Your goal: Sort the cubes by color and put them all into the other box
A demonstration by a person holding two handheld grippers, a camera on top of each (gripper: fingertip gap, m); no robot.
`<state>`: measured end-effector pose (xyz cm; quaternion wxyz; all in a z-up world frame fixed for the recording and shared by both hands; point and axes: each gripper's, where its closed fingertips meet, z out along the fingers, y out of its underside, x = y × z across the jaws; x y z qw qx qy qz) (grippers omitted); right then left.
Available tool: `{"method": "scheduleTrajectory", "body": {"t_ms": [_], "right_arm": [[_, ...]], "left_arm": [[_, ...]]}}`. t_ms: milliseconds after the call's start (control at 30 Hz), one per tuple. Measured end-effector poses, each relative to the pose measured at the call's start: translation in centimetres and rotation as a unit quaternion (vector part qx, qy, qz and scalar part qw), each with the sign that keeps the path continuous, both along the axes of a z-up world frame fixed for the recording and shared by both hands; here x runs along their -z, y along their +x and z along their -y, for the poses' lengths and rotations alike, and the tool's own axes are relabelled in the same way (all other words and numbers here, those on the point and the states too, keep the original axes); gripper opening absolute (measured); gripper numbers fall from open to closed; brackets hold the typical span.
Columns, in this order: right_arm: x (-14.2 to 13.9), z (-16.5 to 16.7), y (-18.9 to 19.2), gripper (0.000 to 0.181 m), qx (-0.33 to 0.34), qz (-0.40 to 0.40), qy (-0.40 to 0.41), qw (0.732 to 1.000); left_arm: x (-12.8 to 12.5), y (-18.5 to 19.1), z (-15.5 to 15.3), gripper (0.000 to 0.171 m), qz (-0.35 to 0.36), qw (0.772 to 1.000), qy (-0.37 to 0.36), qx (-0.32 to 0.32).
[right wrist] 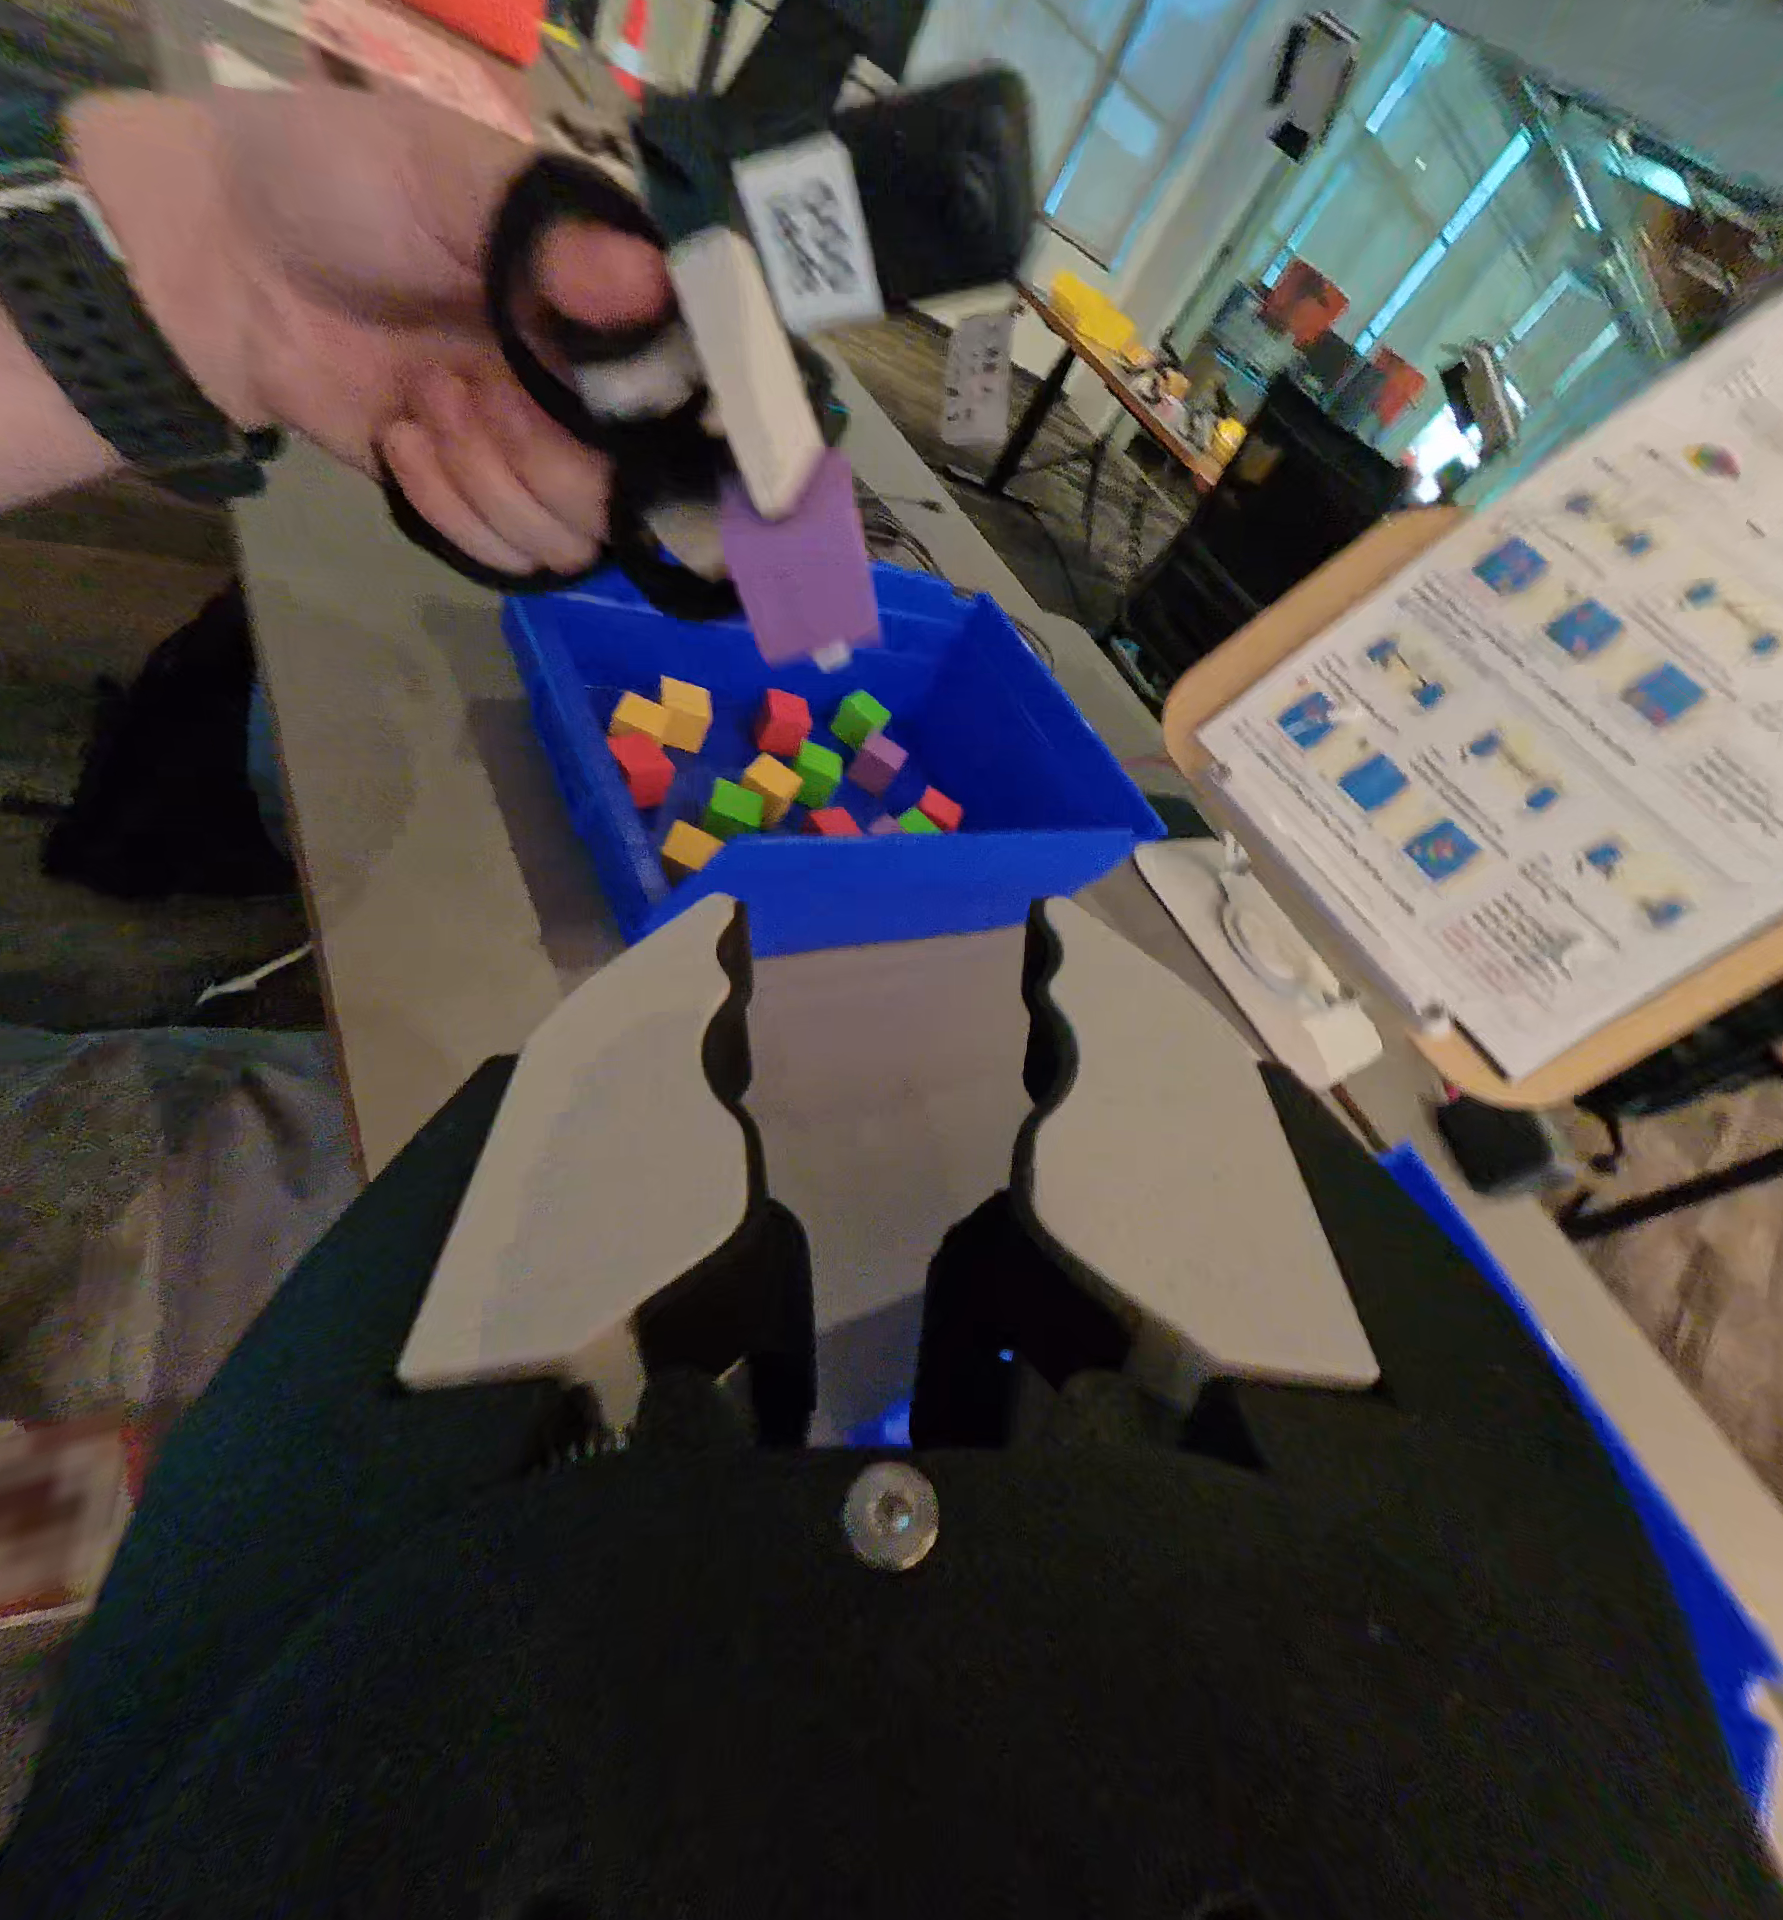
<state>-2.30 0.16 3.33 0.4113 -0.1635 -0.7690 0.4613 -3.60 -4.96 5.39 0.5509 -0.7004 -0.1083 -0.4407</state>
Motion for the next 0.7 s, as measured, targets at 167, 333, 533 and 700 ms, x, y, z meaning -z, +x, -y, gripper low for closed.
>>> {"method": "scheduleTrajectory", "body": {"t_ms": [167,333,533,700], "right_arm": [[0.4,2.5,-0.6,0.048,-0.028,-0.026,0.031,0.999],[1.5,3.5,-1.3,0.041,-0.045,-0.015,0.037,0.998],[2.7,4.0,-1.7,0.029,-0.053,-0.003,0.029,0.998],[3.0,3.7,-1.5,0.028,-0.058,-0.004,0.019,0.998]], "left_arm": [[1.9,0.6,-1.7,0.03,0.055,0.998,-0.013,0.026],[3.6,0.7,-2.2,0.029,0.095,0.995,-0.021,0.039],[4.5,1.4,-3.1,0.029,0.107,0.993,-0.031,0.05],[4.8,1.5,-3.4,0.029,0.114,0.992,-0.025,0.04]]}}
